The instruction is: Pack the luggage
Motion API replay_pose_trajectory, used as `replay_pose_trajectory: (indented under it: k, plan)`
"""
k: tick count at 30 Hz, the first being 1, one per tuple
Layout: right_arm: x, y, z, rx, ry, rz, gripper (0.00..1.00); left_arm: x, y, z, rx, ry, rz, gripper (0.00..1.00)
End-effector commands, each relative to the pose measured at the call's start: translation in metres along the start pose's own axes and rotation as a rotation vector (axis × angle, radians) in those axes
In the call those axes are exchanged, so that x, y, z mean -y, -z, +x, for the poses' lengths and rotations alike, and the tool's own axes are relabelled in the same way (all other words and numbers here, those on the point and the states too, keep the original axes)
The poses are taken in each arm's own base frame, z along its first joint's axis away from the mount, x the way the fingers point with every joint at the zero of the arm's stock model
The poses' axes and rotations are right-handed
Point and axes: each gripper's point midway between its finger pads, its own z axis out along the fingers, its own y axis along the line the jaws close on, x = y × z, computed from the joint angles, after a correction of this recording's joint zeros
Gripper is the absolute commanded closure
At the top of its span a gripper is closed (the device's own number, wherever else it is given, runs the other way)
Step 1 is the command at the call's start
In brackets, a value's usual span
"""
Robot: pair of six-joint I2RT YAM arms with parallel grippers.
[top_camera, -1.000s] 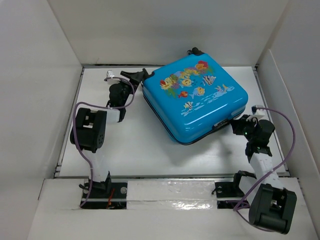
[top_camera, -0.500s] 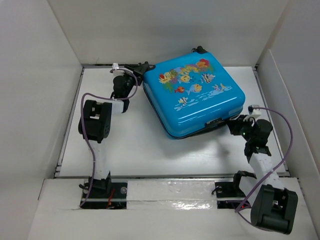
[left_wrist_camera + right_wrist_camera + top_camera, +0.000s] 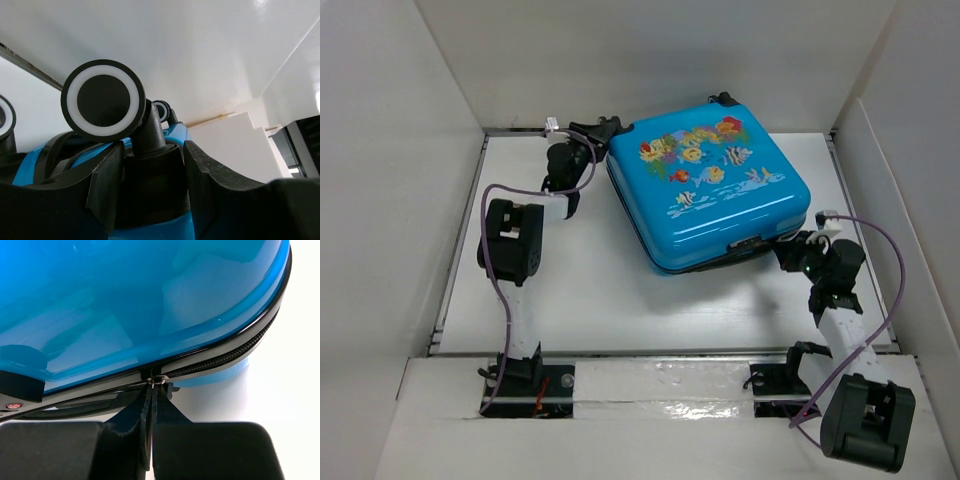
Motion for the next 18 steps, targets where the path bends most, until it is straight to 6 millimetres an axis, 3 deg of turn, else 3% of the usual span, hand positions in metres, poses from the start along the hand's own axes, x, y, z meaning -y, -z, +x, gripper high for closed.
replay_pose_trajectory:
  k: [1, 2, 8, 11, 13, 14, 15, 16, 18]
  plan:
    - [-0.026, 0.0, -0.03, 0.082, 0.072, -0.11, 1.0, 0.184, 0.017, -0.008, 0.029, -0.144, 0.43, 0.95]
    - [-0.026, 0.0, -0.03, 0.08, 0.07, -0.111, 1.0, 0.196, 0.018, -0.011, 0.036, -0.15, 0.453, 0.95]
    - [-0.023, -0.003, -0.026, 0.07, 0.06, -0.106, 1.0, 0.228, 0.02, -0.016, 0.035, -0.16, 0.509, 0.98]
    - [-0.026, -0.004, -0.025, 0.066, 0.057, -0.119, 1.0, 0.224, 0.009, -0.019, 0.043, -0.176, 0.484, 0.99]
    - [-0.027, -0.004, -0.023, 0.065, 0.06, -0.12, 1.0, 0.208, -0.003, -0.014, 0.021, -0.145, 0.465, 1.0]
    - [-0.027, -0.004, -0.023, 0.064, 0.06, -0.117, 1.0, 0.212, -0.008, -0.015, 0.017, -0.141, 0.476, 1.0]
    - [-0.027, -0.004, -0.023, 0.064, 0.062, -0.115, 1.0, 0.205, -0.013, -0.013, 0.007, -0.133, 0.457, 1.0]
    - [-0.027, -0.004, -0.024, 0.067, 0.065, -0.114, 1.0, 0.186, -0.024, -0.011, -0.001, -0.131, 0.416, 1.0]
    - [-0.027, -0.003, -0.024, 0.066, 0.067, -0.114, 1.0, 0.174, -0.033, -0.01, 0.0, -0.122, 0.386, 1.0]
